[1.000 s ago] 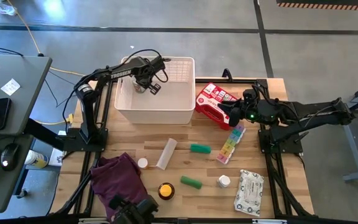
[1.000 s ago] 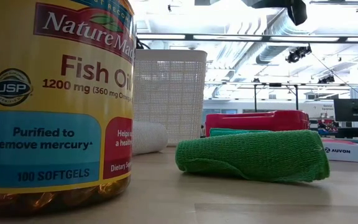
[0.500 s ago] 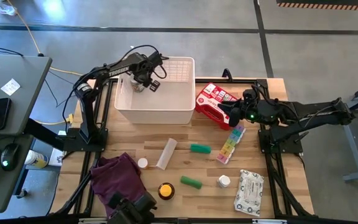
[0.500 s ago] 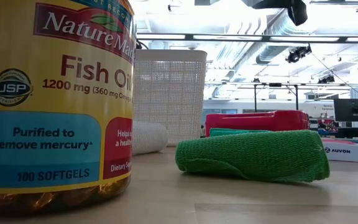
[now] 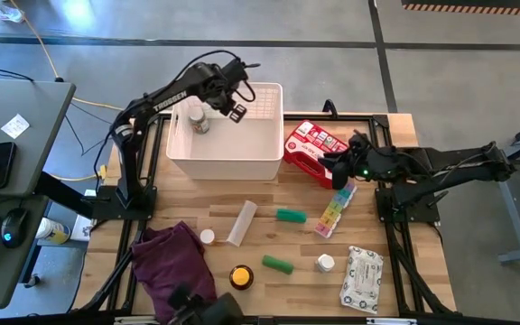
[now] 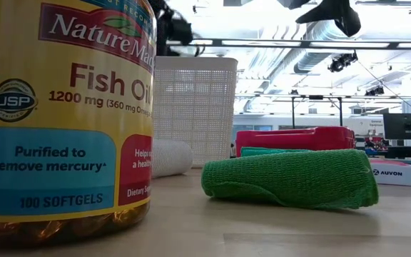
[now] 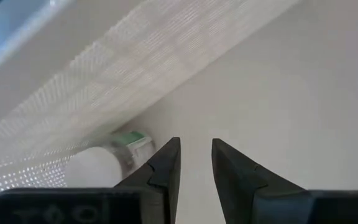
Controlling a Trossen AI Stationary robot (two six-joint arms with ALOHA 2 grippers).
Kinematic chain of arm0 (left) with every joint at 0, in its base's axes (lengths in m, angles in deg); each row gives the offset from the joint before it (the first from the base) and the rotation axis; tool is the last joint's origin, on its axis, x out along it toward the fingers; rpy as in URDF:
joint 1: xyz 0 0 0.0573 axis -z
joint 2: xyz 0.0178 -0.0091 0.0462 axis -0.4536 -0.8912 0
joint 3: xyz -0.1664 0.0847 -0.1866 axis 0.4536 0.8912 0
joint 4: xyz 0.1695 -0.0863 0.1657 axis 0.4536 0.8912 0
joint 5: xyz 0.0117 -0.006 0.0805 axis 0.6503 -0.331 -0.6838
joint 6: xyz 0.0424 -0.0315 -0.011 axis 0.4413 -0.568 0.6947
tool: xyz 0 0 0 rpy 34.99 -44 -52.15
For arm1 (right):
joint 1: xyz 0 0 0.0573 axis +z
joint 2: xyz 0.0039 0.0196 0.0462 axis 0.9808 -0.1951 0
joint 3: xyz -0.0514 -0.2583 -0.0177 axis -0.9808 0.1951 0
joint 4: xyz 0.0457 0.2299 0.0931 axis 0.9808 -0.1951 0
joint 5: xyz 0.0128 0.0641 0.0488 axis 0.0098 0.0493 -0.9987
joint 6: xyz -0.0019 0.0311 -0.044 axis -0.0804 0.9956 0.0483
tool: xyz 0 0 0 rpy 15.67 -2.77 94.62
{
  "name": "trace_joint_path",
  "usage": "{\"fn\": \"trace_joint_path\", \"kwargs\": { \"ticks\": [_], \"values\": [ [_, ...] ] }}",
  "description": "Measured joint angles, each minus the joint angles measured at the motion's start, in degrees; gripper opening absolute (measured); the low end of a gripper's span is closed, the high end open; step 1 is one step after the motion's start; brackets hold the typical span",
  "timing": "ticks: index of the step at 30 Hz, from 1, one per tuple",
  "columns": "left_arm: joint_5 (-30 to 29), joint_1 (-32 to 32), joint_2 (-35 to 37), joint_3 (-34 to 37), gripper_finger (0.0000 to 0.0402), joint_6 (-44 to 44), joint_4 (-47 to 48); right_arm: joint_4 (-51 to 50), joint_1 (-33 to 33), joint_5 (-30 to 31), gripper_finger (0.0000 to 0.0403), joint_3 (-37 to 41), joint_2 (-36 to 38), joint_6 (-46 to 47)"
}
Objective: Pick & place medical supplies in basket/bin
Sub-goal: Put the first aid kit into the white bin
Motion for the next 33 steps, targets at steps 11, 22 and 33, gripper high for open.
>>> {"fn": "trace_joint_path", "kwargs": {
  "ticks": [11,22,33],
  "values": [
    [0.5,8.7,0.1,-17.0,0.0126,0.3,11.1,-5.6,-1.2,-4.5,0.0139,0.0,-0.5,-4.1],
    [0.2,17.3,8.3,-20.4,0.0127,1.6,11.7,-7.5,-9.3,-20.2,0.0139,0.0,-9.5,-10.6],
    [7.4,19.5,20.7,-20.4,0.0127,8.2,5.1,-7.7,-17.6,-27.9,0.0139,-3.5,-17.4,-19.5]
  ]
}}
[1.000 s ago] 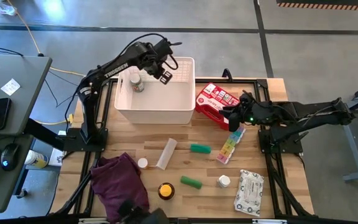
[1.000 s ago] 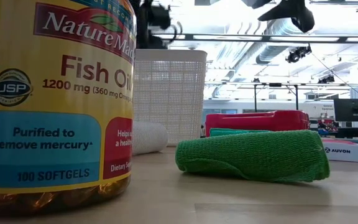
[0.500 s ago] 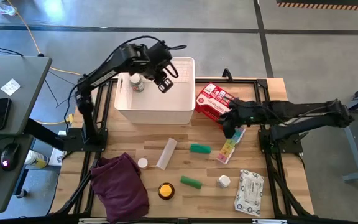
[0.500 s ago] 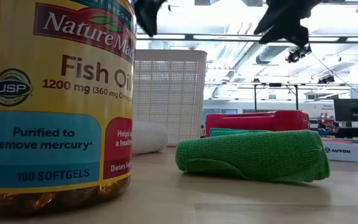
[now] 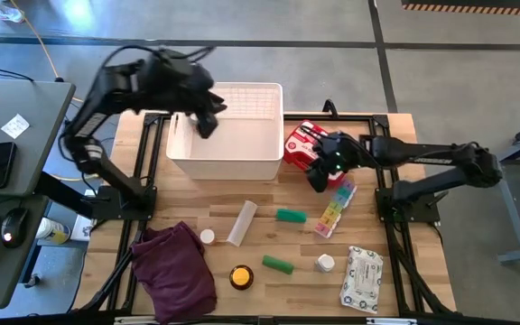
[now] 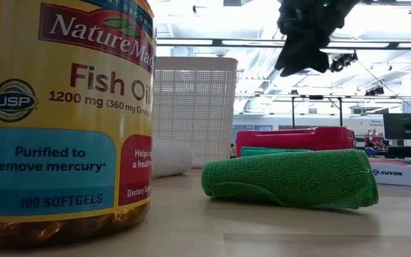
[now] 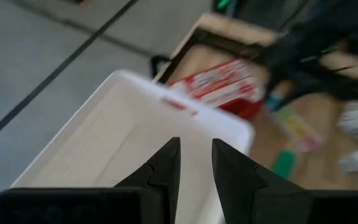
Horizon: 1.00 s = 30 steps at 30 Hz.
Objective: Pick & place medical supplies in basket/bin
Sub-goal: Put the first aid kit into the white bin
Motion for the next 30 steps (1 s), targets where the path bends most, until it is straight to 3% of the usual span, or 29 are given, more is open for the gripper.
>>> {"fn": "trace_joint_path", "kwargs": {
  "ticks": [7,14,25,30],
  "values": [
    [1.4,-0.2,3.7,0.0,0.0127,-0.6,-2.1,-7.6,-1.7,-0.1,0.0139,-7.8,-7.6,-4.2],
    [1.7,-0.1,4.2,0.1,0.0127,0.0,3.0,-11.8,-2.4,-0.6,0.0144,-7.9,-13.3,-4.8],
    [2.0,-0.2,6.9,0.1,0.0127,5.9,2.7,-12.2,-7.0,0.6,0.0213,-7.9,-17.7,-5.8],
    [2.1,-0.2,8.9,2.8,0.0127,8.3,1.7,-11.0,-8.8,2.2,0.0221,-7.9,-19.2,-9.3]
  ]
}}
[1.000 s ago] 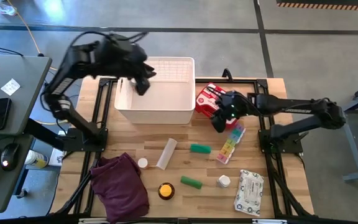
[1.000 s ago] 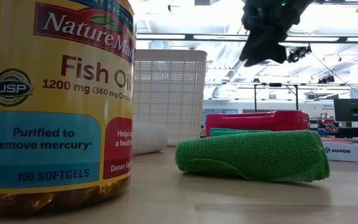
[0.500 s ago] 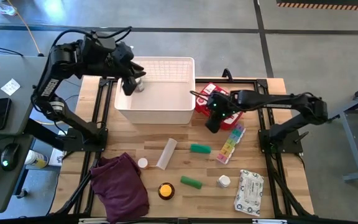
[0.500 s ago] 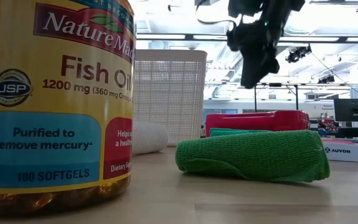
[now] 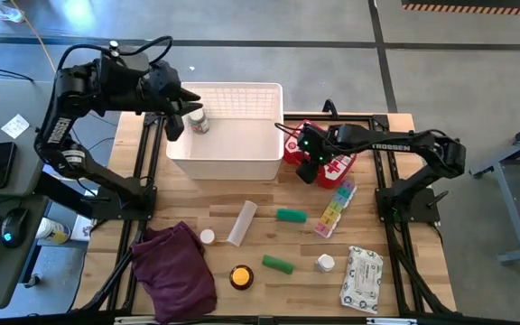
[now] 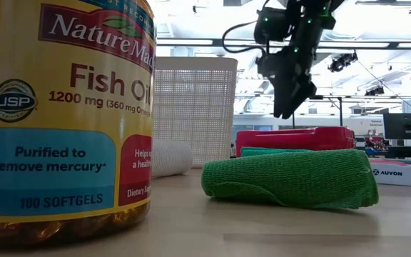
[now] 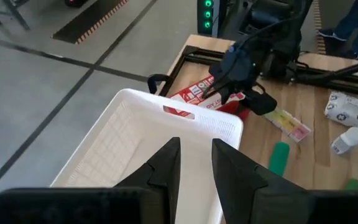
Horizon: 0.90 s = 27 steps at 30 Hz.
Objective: Pick & place medical supplies in basket/bin
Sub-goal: Put the first aid kit into the white bin
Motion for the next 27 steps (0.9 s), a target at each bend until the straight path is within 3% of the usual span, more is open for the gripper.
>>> {"fn": "trace_joint_path", "kwargs": {
  "ticks": [3,12,27],
  "values": [
    [0.0,0.0,2.4,5.3,0.0127,1.3,-3.2,0.5,-0.6,0.4,0.0213,0.0,-1.4,-0.4],
    [0.7,0.0,9.9,23.3,0.0127,0.2,-25.7,4.2,0.1,1.7,0.0198,0.0,-4.7,0.6],
    [2.5,0.0,11.3,24.7,0.0127,-6.1,-26.0,3.4,1.8,7.0,0.0197,0.9,-9.4,0.5]
  ]
}}
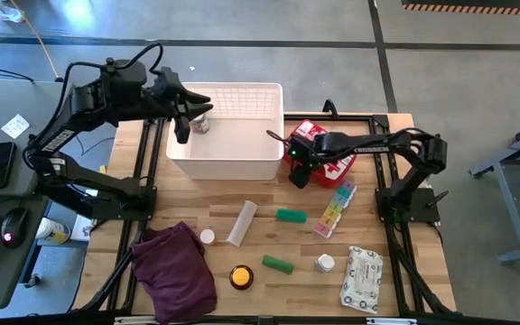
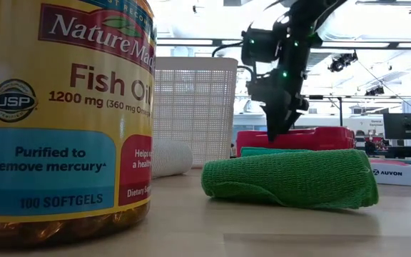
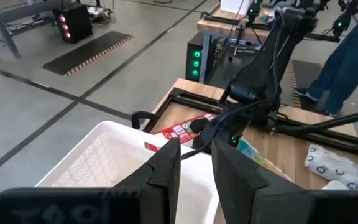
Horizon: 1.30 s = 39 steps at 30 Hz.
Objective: Pick & place medical supplies in basket/bin
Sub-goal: Put the first aid kit into the white bin
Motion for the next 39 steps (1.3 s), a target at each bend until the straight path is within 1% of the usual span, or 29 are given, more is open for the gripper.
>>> {"fn": "trace_joint_path", "kwargs": {
  "ticks": [2,5,7,12,17,21,24,28,33,39],
  "values": [
    [-0.4,0.0,0.1,0.0,0.0127,-0.4,-0.2,0.6,0.0,-0.7,0.0197,1.6,0.0,0.4],
    [-2.6,0.0,0.1,0.0,0.0127,-0.4,-0.5,-0.8,0.0,-3.2,0.0195,4.4,-0.2,1.6],
    [-2.8,0.0,0.1,0.0,0.0127,-0.7,-0.5,-1.4,0.0,-4.3,0.0191,6.3,-0.2,2.6],
    [-2.8,0.0,0.1,0.0,0.0127,-5.4,-0.5,-1.8,0.1,-5.5,0.0169,8.6,0.8,2.3],
    [-2.8,0.0,0.1,0.0,0.0127,-6.1,-0.5,-2.2,0.1,-4.5,0.0125,8.9,2.6,-0.3],
    [-2.9,0.0,-0.2,0.0,0.0127,-6.3,-0.7,-2.7,0.1,-3.7,0.0078,8.8,4.6,-3.7],
    [-4.7,0.0,-0.5,0.0,0.0127,-7.9,-0.8,-4.2,0.1,-3.7,0.0043,8.8,6.3,-6.2],
    [-6.1,0.0,-0.6,0.0,0.0127,-10.1,-2.0,-7.0,-0.1,-4.6,0.0043,8.9,8.8,-8.2],
    [-7.1,0.0,-0.6,0.0,0.0127,-10.5,-3.5,-8.6,-0.2,-5.1,0.0043,8.9,12.9,-9.6],
    [-8.0,0.0,-0.6,0.0,0.0127,-13.0,-3.6,-13.6,-0.1,-5.5,0.0043,8.9,21.4,-6.3]
  ]
}}
